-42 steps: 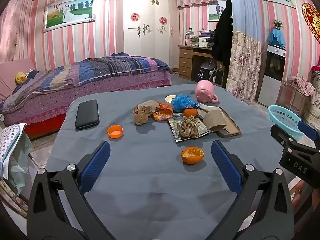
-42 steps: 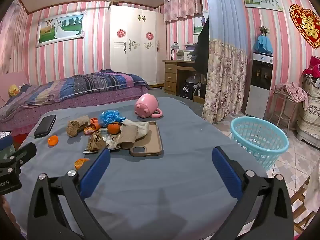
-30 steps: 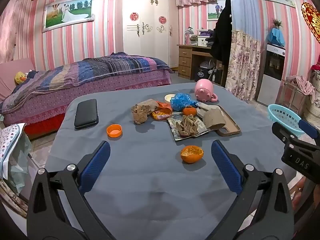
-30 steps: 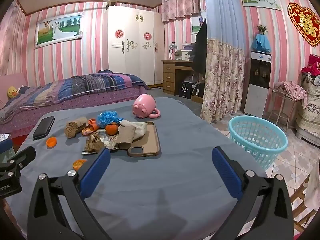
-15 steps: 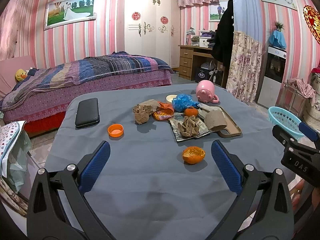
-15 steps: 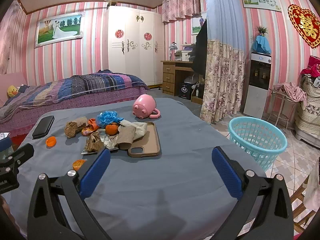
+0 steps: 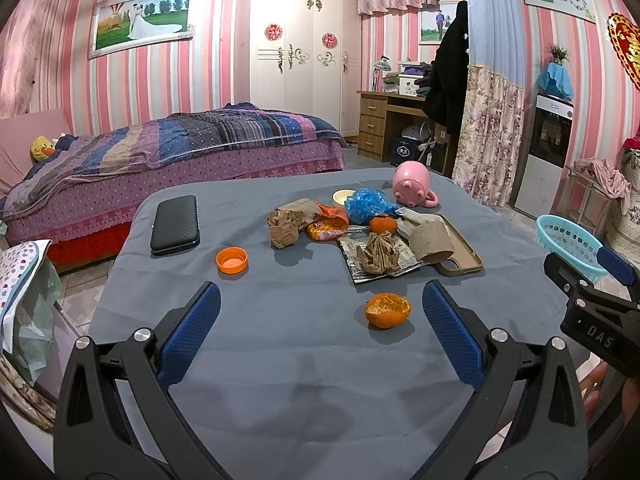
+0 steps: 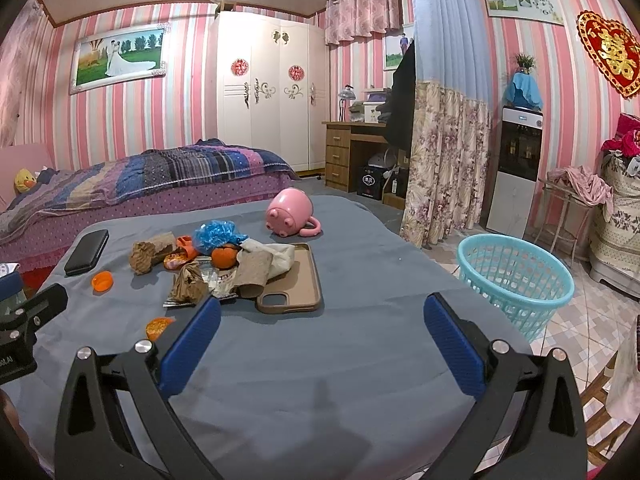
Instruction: Collect trash
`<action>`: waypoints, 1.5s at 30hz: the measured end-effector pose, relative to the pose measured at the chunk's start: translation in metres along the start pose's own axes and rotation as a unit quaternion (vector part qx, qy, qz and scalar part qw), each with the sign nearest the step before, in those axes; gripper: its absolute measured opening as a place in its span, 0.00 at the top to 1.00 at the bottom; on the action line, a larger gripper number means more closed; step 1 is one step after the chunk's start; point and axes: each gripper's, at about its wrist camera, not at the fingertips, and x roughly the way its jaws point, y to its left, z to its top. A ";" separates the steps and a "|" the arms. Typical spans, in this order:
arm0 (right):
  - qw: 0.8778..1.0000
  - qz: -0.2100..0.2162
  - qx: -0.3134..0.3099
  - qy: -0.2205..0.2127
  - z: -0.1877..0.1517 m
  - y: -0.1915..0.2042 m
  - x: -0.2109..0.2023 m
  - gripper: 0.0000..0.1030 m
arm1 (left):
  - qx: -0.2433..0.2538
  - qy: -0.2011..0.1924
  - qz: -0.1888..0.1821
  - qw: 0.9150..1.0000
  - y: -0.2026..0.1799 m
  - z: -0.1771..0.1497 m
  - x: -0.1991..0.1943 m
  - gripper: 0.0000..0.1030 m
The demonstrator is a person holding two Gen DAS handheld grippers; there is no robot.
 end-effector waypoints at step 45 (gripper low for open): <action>1.000 -0.004 -0.002 0.000 0.000 -0.003 -0.001 0.04 | -0.005 -0.002 -0.003 1.000 0.002 0.001 -0.002 0.05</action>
